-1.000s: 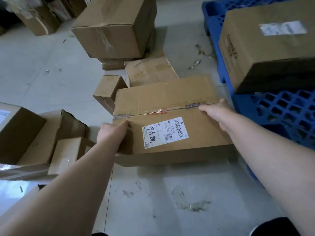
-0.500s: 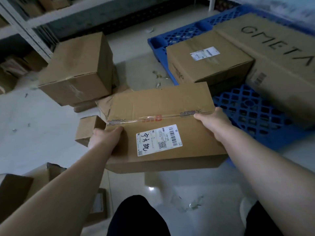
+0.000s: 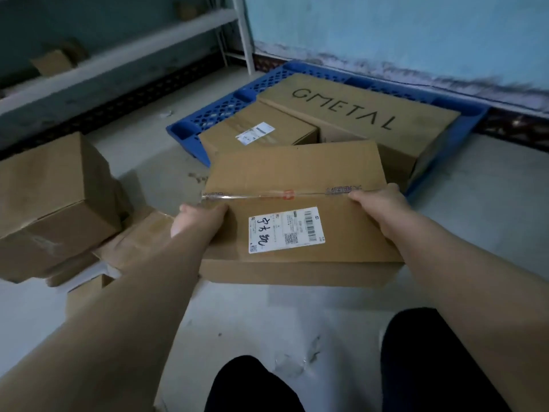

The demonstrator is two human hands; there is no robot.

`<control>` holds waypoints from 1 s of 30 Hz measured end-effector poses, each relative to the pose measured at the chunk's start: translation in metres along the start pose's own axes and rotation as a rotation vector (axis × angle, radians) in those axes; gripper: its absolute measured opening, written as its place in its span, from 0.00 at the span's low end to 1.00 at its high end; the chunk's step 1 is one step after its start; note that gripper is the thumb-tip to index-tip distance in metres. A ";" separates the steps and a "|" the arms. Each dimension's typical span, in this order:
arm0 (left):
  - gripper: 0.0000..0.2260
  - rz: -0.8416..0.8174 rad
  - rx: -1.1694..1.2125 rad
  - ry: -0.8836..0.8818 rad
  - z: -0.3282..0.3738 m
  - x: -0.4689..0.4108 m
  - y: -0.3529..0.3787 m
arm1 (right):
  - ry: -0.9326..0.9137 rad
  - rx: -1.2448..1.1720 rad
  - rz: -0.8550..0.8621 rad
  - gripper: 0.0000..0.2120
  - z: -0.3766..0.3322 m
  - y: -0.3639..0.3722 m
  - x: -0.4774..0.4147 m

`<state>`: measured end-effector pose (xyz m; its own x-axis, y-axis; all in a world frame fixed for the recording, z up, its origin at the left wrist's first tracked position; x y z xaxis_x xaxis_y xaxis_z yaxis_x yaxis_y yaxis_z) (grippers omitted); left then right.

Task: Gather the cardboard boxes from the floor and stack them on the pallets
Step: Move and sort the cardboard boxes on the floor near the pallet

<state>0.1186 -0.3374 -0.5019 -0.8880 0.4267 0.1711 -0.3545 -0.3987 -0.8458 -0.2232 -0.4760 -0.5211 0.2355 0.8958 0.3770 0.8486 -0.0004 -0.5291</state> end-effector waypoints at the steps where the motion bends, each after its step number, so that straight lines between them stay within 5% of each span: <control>1: 0.39 -0.006 -0.014 0.029 0.015 0.003 0.005 | 0.020 -0.032 0.017 0.38 0.005 -0.009 -0.004; 14: 0.36 -0.060 -0.122 0.286 0.143 0.018 0.046 | 0.214 -0.316 0.128 0.31 0.051 -0.055 -0.052; 21: 0.37 0.076 -0.079 0.190 0.141 -0.011 0.054 | 0.137 -0.294 0.114 0.35 0.022 -0.036 -0.090; 30: 0.37 0.012 -0.240 0.192 0.148 -0.020 0.173 | 0.350 -0.182 0.078 0.32 0.111 -0.007 -0.160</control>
<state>0.0322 -0.5349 -0.5771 -0.8122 0.5778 0.0807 -0.2445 -0.2115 -0.9463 -0.3189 -0.5699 -0.6618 0.4231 0.6845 0.5937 0.8845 -0.1697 -0.4347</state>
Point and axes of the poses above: each hand's wrist, its own x-axis away from the middle knuckle, its own y-axis out of the palm, z = x × y, the point moved 6 cm from there along -x, towards the middle knuckle, and after that the axes turned 6 degrees about z, right-handed, at the moved point
